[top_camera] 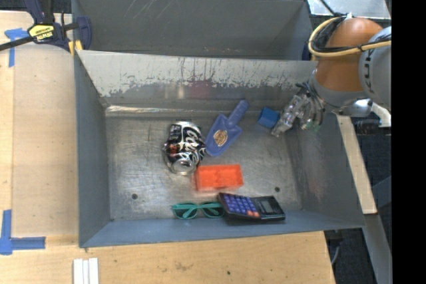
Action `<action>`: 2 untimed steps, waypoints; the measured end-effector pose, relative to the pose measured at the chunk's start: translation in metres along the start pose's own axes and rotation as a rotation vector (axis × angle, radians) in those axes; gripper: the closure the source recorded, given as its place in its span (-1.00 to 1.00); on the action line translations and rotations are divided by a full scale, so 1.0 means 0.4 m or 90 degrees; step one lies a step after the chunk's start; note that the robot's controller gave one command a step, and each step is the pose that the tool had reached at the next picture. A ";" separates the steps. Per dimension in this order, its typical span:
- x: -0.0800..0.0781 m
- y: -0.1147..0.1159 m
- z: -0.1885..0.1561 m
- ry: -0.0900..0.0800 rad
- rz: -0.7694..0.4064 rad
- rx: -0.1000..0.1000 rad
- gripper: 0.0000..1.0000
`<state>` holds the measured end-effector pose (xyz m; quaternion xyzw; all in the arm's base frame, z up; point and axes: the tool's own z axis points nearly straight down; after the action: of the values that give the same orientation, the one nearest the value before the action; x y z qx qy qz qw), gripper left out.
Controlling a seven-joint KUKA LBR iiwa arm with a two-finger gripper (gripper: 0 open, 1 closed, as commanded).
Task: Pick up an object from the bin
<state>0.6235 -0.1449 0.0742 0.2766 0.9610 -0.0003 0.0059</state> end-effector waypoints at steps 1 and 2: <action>0.000 0.000 0.000 0.000 0.000 0.000 1.00; 0.004 -0.001 -0.007 0.003 0.000 0.001 1.00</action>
Offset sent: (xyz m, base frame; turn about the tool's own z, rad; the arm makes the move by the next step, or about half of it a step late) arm -0.0001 0.0001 0.1046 0.0000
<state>0.6220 -0.1444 0.0770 0.2763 0.9611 -0.0006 0.0034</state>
